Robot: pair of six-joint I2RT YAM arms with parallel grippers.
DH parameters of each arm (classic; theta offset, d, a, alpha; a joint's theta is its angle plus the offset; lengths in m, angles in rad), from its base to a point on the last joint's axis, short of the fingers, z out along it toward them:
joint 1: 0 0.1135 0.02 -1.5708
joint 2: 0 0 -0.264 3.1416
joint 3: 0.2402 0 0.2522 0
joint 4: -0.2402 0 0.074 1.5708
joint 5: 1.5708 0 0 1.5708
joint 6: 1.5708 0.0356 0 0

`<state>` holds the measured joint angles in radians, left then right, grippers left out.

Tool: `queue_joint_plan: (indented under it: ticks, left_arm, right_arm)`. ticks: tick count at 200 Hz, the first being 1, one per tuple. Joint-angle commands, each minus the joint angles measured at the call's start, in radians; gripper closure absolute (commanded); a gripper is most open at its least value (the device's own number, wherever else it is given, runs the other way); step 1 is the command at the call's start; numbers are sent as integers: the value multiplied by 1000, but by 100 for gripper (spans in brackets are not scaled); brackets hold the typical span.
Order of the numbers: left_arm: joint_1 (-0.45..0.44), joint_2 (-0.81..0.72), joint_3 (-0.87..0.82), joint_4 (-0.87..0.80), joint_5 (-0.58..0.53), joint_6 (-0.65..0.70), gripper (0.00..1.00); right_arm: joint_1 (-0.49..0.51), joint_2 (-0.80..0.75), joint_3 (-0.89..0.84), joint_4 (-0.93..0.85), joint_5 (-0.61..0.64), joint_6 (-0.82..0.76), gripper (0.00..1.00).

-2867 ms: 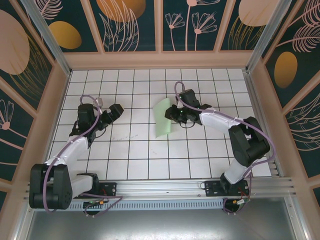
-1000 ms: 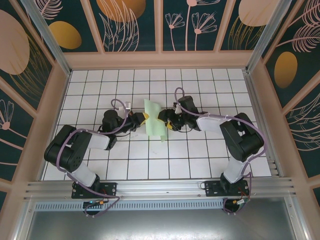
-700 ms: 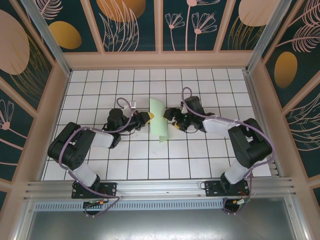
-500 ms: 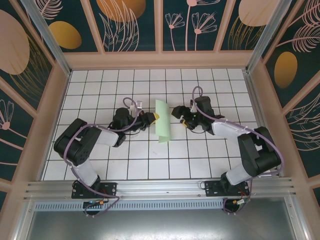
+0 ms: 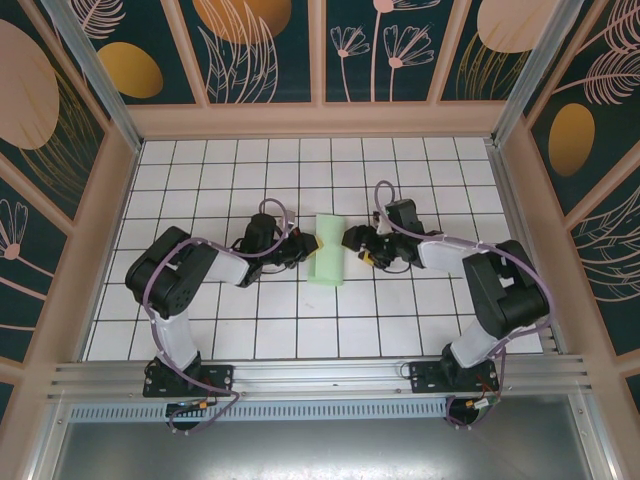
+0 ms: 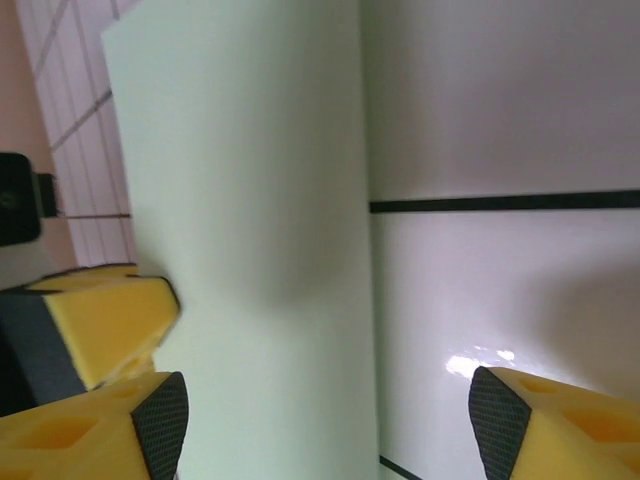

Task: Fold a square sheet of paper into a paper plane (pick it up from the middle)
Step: Hold the square sheet of paper at the center of the table.

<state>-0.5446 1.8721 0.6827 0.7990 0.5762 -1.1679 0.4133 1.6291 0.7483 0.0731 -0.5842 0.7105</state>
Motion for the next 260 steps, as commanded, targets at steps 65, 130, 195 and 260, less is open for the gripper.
queue_joint_plan:
  ticks: [65,130,195,260]
  left_arm:
    - [-3,47,87,-196,-58,139,100]
    - [-3,53,130,-278,-85,187,97]
    - [-2,-54,169,-421,-181,230,63]
    - [11,-235,182,-657,-515,320,44]
  right_arm:
    - [43,142,149,-72,-27,-55,37]
    - [46,206,166,-123,52,-48,50]
    - [70,287,171,-218,234,-35,62]
    - [77,354,190,-281,300,-38,62]
